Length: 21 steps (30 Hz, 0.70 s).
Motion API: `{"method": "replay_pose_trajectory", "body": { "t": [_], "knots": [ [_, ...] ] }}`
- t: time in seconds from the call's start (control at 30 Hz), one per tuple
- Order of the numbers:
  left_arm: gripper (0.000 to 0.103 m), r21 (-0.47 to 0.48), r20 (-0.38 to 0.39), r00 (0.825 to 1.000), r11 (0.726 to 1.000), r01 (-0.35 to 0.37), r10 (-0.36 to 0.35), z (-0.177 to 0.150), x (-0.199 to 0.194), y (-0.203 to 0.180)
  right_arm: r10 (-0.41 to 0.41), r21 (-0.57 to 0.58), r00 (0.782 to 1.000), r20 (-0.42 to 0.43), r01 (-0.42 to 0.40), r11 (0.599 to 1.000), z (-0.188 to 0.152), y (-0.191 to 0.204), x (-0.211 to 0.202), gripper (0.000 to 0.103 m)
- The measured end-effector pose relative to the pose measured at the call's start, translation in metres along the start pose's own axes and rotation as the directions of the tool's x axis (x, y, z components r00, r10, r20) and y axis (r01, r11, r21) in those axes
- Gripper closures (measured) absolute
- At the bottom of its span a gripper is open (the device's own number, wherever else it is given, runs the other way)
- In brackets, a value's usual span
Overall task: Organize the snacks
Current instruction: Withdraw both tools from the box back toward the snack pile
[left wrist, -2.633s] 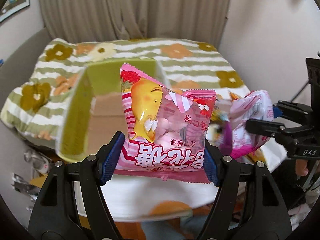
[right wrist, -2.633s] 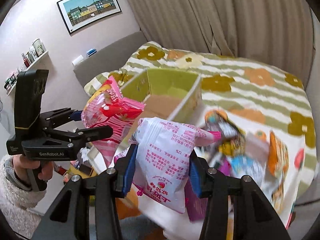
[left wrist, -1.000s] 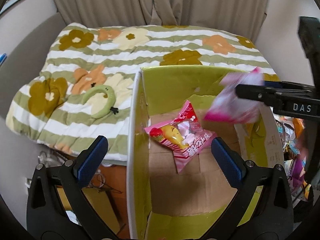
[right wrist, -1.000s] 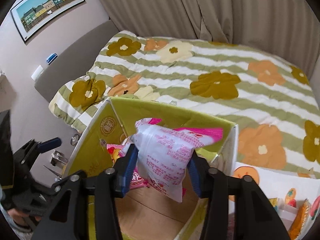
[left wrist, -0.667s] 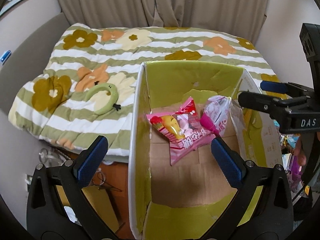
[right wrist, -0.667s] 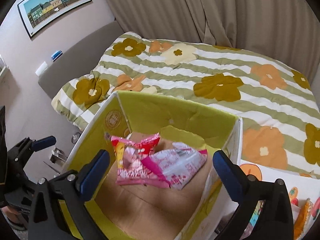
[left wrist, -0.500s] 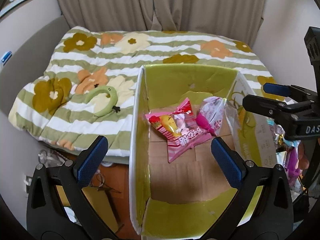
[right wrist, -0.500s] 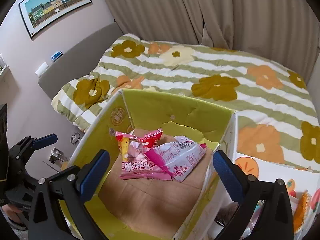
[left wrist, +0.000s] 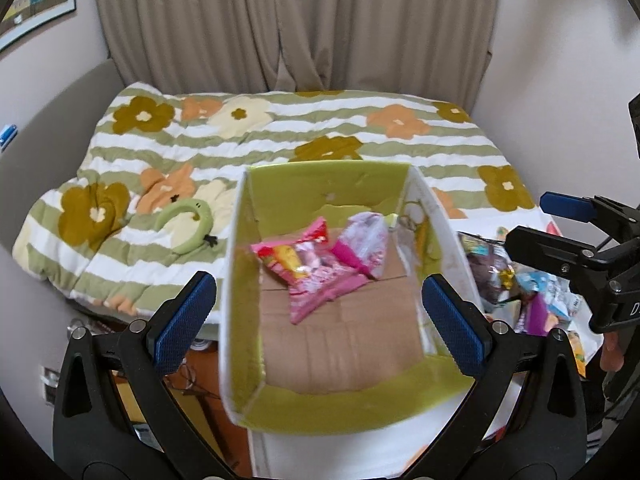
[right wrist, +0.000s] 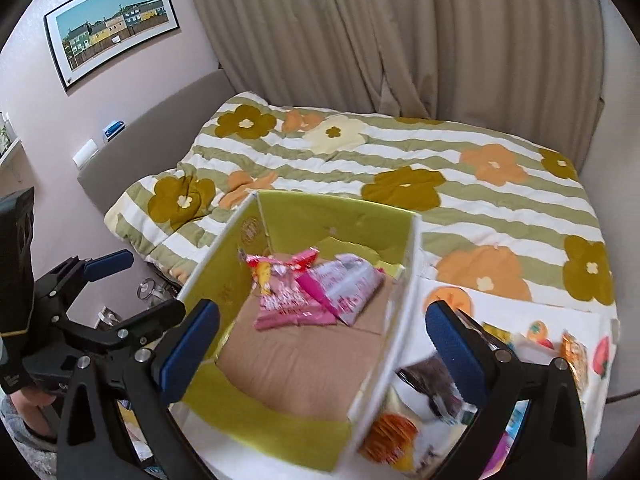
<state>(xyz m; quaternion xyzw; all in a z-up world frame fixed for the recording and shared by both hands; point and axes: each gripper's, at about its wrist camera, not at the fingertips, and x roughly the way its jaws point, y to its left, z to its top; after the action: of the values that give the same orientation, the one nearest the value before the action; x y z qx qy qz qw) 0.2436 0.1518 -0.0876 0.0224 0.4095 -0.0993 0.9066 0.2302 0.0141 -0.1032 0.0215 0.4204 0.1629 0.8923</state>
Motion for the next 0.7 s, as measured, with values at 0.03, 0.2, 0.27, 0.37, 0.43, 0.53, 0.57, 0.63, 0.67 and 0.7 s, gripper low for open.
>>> {"method": "replay_pose_trajectory", "body": {
  "t": [0.03,0.2,0.27,0.37,0.43,0.53,0.57,0.63,0.67,0.7],
  "knots": [
    [0.001,0.000,0.005,1.000,1.000,0.001,-0.001,-0.002,-0.005,-0.008,-0.007,0.004,1.000,0.007,0.007,1.000,-0.005,-0.006,-0.009,0.000],
    [0.001,-0.005,0.030,0.999,1.000,0.014,-0.014,-0.016,-0.025,-0.053,-0.049,-0.009,0.997,0.055,0.049,0.999,-0.027,-0.031,-0.053,0.000],
    [0.001,-0.011,0.031,0.999,1.000,0.023,-0.023,-0.022,-0.031,-0.074,-0.095,-0.025,0.994,0.060,0.096,0.995,-0.038,-0.043,-0.069,0.000],
    [0.001,-0.017,0.031,0.998,0.999,0.047,-0.046,-0.030,-0.039,-0.108,-0.108,-0.030,0.993,0.050,0.110,0.994,-0.056,-0.065,-0.090,0.000],
    [0.001,-0.017,0.030,0.998,0.998,0.060,-0.060,-0.037,-0.044,-0.132,-0.100,-0.022,0.994,0.050,0.101,0.995,-0.069,-0.076,-0.105,0.000],
    [0.001,-0.020,0.018,0.997,0.997,0.074,-0.074,-0.050,-0.047,-0.163,-0.102,-0.015,0.993,0.056,0.103,0.995,-0.089,-0.097,-0.128,0.000],
    [0.001,-0.022,0.011,0.997,0.997,0.079,-0.079,-0.055,-0.048,-0.173,-0.102,-0.012,0.993,0.056,0.103,0.995,-0.098,-0.107,-0.135,0.000],
    [0.001,-0.031,-0.004,0.996,0.995,0.093,-0.094,-0.064,-0.046,-0.189,-0.093,-0.004,0.994,0.049,0.093,0.996,-0.113,-0.121,-0.145,0.000],
    [0.001,-0.037,-0.015,0.995,0.994,0.100,-0.101,-0.071,-0.044,-0.198,-0.087,-0.001,0.995,0.045,0.087,0.996,-0.121,-0.127,-0.149,0.000],
    [0.001,-0.042,-0.028,0.994,0.993,0.108,-0.109,-0.076,-0.042,-0.205,-0.079,0.002,0.996,0.038,0.079,0.997,-0.129,-0.134,-0.152,0.000]
  ]
}}
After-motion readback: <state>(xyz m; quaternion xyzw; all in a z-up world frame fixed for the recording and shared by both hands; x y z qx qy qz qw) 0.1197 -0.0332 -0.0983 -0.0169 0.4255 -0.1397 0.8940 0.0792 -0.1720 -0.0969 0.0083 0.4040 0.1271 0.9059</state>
